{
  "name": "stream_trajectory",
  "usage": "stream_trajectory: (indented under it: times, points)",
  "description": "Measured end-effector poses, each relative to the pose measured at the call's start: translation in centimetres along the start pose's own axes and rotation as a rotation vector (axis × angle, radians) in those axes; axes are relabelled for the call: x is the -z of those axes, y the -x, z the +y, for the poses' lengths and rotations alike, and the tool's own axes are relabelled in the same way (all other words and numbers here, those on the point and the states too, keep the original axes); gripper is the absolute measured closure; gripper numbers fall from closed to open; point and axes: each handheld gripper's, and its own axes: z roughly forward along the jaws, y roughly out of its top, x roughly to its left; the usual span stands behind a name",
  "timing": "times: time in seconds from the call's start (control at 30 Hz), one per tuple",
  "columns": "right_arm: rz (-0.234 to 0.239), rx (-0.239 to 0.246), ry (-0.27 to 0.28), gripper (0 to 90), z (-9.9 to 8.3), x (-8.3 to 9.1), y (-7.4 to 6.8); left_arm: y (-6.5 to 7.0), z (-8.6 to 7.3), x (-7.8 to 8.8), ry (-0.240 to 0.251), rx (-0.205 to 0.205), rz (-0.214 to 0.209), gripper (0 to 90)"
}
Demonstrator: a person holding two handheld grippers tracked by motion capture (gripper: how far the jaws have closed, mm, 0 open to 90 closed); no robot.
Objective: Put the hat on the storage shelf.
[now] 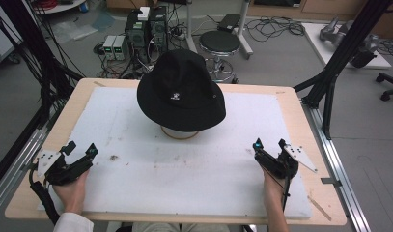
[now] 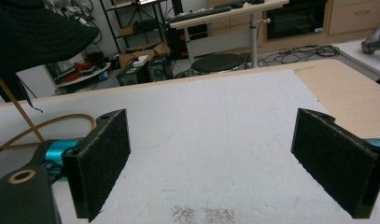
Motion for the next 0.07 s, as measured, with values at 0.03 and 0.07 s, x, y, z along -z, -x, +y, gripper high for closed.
stream_trajectory:
  times: [0.03, 0.07]
  points:
    - [0.001, 0.0, 0.0, 10.9, 0.0, 0.0, -0.01, -0.01, 0.0, 0.0, 0.0, 0.0, 0.0, 23.2]
    - [0.0, 0.001, 0.001, 10.9, 0.0, -0.01, -0.01, -0.02, -0.01, -0.02, 0.0, 0.0, 0.0, 23.2]
